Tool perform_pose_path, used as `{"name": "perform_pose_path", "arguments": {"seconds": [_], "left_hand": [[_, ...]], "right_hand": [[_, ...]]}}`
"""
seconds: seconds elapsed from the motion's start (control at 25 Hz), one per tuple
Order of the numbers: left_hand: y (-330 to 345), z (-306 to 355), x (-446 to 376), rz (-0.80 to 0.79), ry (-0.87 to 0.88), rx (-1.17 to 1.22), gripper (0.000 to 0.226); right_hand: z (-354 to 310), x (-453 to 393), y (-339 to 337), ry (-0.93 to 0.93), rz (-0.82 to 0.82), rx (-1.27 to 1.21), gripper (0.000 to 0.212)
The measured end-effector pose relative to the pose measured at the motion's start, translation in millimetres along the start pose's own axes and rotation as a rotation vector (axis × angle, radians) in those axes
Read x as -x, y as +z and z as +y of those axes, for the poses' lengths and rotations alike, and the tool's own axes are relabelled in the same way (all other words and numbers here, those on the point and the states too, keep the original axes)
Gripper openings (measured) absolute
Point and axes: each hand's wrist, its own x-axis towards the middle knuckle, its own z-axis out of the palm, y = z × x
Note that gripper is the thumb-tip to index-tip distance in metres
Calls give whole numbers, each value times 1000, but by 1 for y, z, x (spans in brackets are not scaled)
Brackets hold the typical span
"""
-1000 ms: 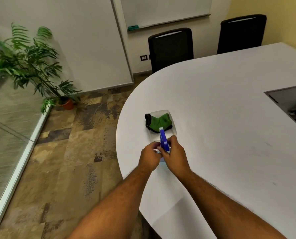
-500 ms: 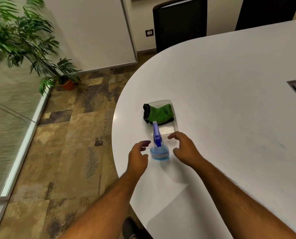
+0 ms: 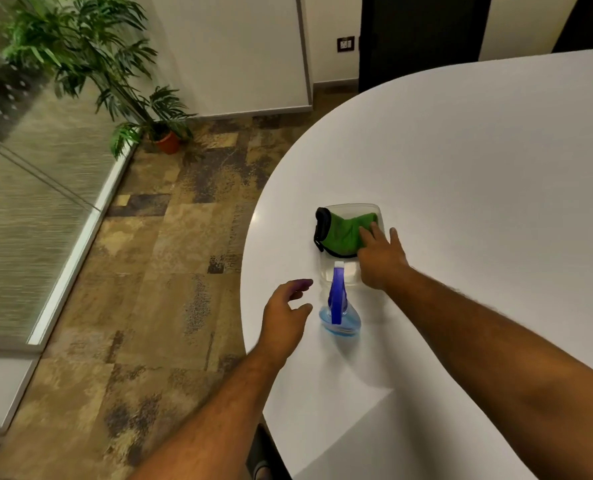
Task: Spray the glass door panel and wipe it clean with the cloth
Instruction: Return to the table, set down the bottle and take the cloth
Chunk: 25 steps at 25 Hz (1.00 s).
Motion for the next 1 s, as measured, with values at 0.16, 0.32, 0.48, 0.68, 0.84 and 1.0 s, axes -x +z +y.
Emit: {"name": "perform_pose_path", "arguments": {"seconds": [0.16, 0.32, 0.48, 0.68, 0.84, 1.0], "left_hand": [[-5, -10, 5, 15, -31, -14, 45], [-14, -23, 11, 20, -54, -59, 45], [-18, -36, 21, 4, -115, -119, 46], [-17, -42, 33, 13, -172, -106, 52], [-21, -28, 29, 23, -137, -81, 54], [-20, -1, 24, 32, -77, -55, 52]], "right_hand": [[-5, -11, -8, -21, -62, 267, 65], [-3, -18, -34, -85, -116, 388, 63], [7, -26, -59, -119, -193, 457, 65], [22, -23, -48, -129, -152, 452, 58], [27, -14, -61, -148, -94, 307, 53], [45, 1, -105, -218, 76, 56, 67]]}}
